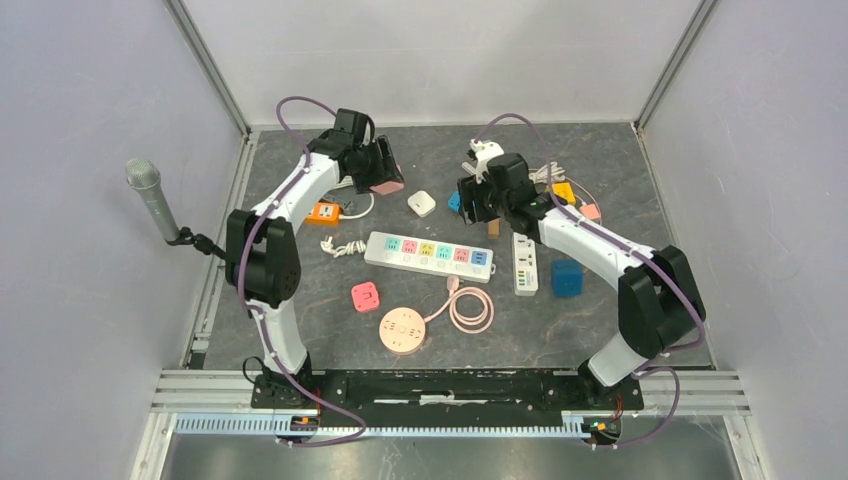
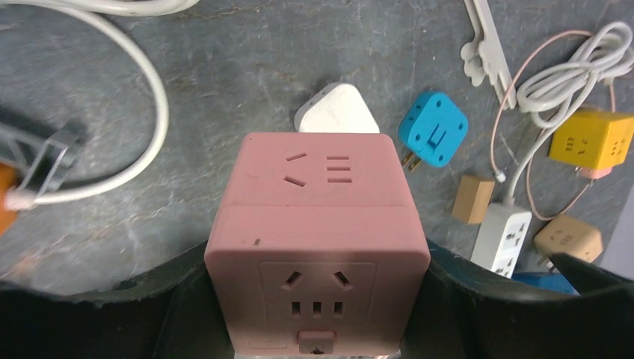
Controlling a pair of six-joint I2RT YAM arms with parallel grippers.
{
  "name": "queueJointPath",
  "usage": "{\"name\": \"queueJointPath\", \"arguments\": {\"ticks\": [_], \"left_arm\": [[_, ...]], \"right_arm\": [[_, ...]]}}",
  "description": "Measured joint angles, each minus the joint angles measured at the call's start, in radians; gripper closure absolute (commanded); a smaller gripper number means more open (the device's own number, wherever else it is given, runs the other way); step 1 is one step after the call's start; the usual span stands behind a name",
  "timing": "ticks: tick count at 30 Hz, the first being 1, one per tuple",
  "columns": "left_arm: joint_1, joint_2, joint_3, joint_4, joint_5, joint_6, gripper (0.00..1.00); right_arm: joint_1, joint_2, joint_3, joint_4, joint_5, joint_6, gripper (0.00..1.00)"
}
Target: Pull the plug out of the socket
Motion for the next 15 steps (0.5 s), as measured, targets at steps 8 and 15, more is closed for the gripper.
{"name": "queueJointPath", "arguments": {"ticks": [8, 15], "left_arm": [[0.011, 0.133, -0.011, 0.107, 0.066, -0.112, 0.44], [0.014, 0.138, -0.106, 0.113, 0.071, -0.127, 0.23]], "right_arm": [[-0.051, -0.039, 0.000, 0.005, -0.037, 0.025, 0.31], [-0.072, -0.039, 0.000, 0.002, -0.061, 0.029, 0.31]]}}
